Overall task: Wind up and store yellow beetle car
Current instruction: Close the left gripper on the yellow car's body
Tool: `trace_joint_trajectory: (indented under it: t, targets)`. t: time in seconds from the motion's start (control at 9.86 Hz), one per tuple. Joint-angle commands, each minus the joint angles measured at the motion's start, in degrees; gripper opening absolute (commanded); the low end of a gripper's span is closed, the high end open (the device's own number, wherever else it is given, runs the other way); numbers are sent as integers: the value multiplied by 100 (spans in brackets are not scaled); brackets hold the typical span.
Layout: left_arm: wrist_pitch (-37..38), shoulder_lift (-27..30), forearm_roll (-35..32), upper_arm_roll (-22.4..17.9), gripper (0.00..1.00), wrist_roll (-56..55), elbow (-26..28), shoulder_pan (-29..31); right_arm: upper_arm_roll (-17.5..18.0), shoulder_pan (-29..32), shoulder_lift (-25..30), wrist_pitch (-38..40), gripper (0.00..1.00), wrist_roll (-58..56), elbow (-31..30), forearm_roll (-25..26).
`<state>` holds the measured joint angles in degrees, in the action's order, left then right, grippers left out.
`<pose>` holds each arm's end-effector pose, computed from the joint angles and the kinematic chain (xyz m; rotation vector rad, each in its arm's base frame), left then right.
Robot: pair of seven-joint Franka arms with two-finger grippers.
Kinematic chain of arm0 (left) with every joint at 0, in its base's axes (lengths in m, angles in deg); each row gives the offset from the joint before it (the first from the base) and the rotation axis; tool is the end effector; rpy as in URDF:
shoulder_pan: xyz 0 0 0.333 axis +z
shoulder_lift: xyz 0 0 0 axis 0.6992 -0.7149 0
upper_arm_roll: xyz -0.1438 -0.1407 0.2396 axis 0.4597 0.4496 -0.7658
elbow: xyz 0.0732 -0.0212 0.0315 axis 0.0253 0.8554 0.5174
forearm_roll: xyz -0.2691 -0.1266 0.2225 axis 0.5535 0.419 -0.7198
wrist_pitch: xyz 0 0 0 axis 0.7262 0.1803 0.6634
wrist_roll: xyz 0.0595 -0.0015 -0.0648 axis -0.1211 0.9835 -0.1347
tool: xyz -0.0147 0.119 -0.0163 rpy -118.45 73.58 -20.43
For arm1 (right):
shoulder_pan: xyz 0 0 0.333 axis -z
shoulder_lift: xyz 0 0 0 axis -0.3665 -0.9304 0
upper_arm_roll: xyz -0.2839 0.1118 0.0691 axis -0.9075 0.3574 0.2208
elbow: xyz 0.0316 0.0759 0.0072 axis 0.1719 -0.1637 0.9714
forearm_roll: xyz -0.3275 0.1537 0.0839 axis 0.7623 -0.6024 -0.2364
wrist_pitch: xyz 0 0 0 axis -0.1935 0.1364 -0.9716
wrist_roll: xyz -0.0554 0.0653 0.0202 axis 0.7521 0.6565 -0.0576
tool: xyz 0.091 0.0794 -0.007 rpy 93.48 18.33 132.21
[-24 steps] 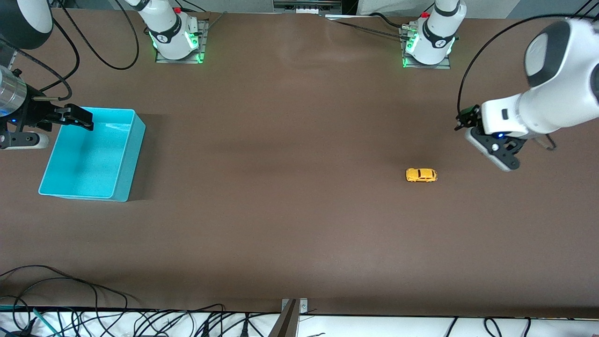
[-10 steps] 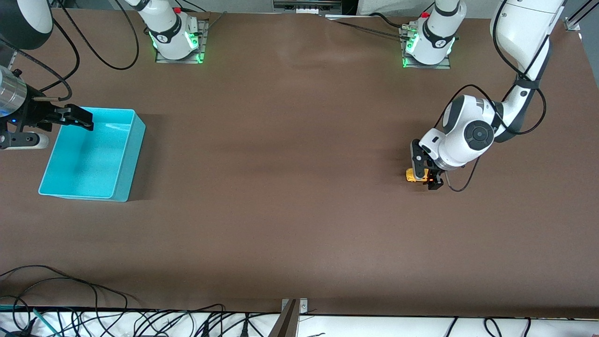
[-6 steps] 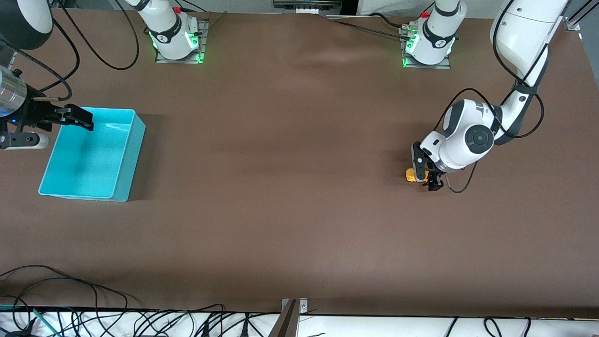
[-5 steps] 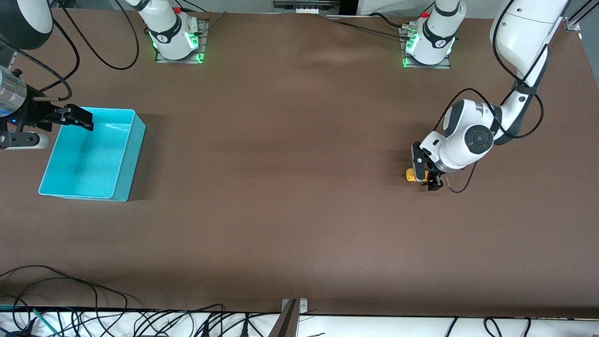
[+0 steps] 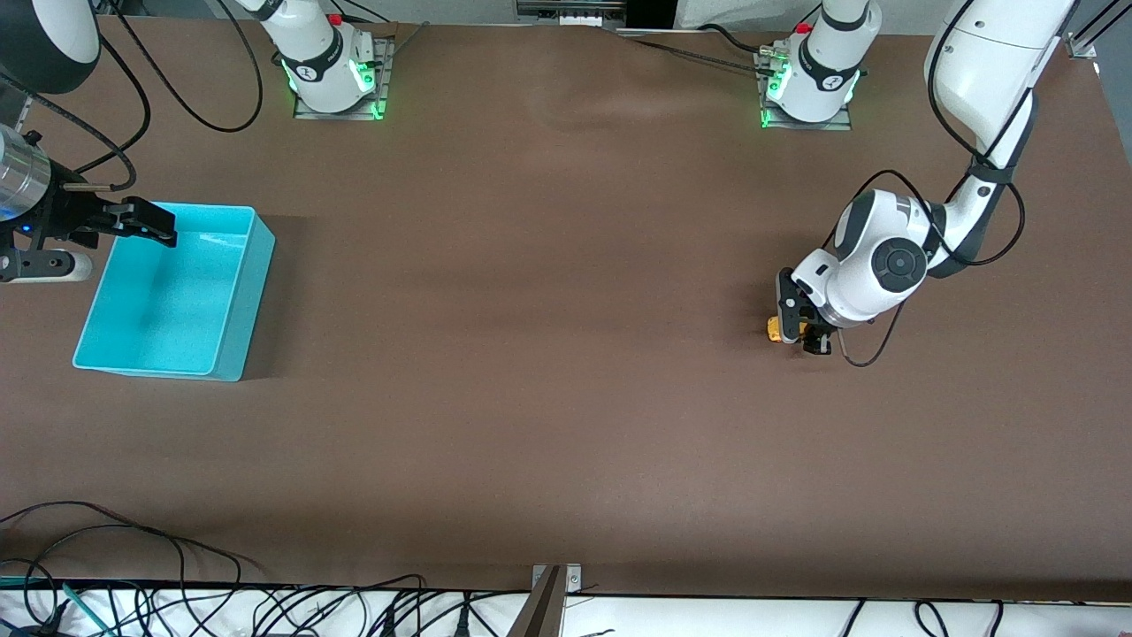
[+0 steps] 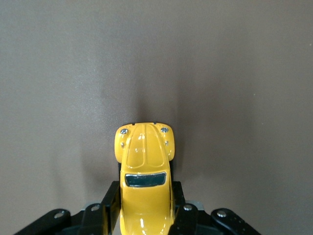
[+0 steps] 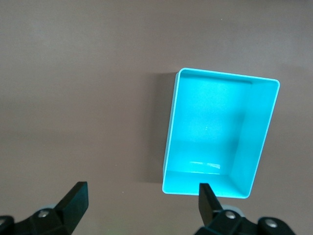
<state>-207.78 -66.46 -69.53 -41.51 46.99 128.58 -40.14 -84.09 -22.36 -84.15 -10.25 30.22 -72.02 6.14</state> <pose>0.5450 -0.0769 0.1870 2.1983 -2.2013 -0.0953 0.5624 0.0069 0.5528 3.0653 0.0869 -0.1636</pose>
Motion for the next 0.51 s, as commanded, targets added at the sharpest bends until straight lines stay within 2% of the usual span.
trace_joint_trajectory:
  t: [0.0, 0.41]
  targets:
    - [-22, -89, -181, 24, 11, 14, -105, 17, 36, 15, 22, 61, 100, 74, 9, 78]
    - [-4, -220, -198, -20, 11, 92, -105, 156, 36, 15, 22, 61, 100, 74, 9, 78]
